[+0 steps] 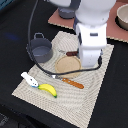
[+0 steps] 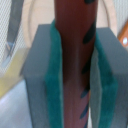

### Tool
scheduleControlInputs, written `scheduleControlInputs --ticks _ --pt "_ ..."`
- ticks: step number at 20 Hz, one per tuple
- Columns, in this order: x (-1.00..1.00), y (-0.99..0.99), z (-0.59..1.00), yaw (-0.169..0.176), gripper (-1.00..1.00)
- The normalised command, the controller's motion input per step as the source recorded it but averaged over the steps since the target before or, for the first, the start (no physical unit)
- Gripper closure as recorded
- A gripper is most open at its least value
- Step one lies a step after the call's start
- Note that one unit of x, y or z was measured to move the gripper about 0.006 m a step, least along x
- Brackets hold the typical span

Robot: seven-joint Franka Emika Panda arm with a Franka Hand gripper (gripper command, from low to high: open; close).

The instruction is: Interact with the objects in diverse but meaningful ways.

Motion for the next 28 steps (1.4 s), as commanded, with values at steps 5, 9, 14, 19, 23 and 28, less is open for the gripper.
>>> scheduleControlInputs --ticks 5,9,14,19,23,28 --pt "-1.0 0.09 0.2 0.0 1.0" --pt "-1.0 0.04 -0.04 0.0 1.0" --pt "-1.0 0.0 -0.3 0.0 1.0" --pt "-1.0 0.0 -0.34 0.0 1.0" --pt "-1.0 0.0 -0.22 0.0 1.0" --pt "-1.0 0.0 -0.19 0.0 1.0"
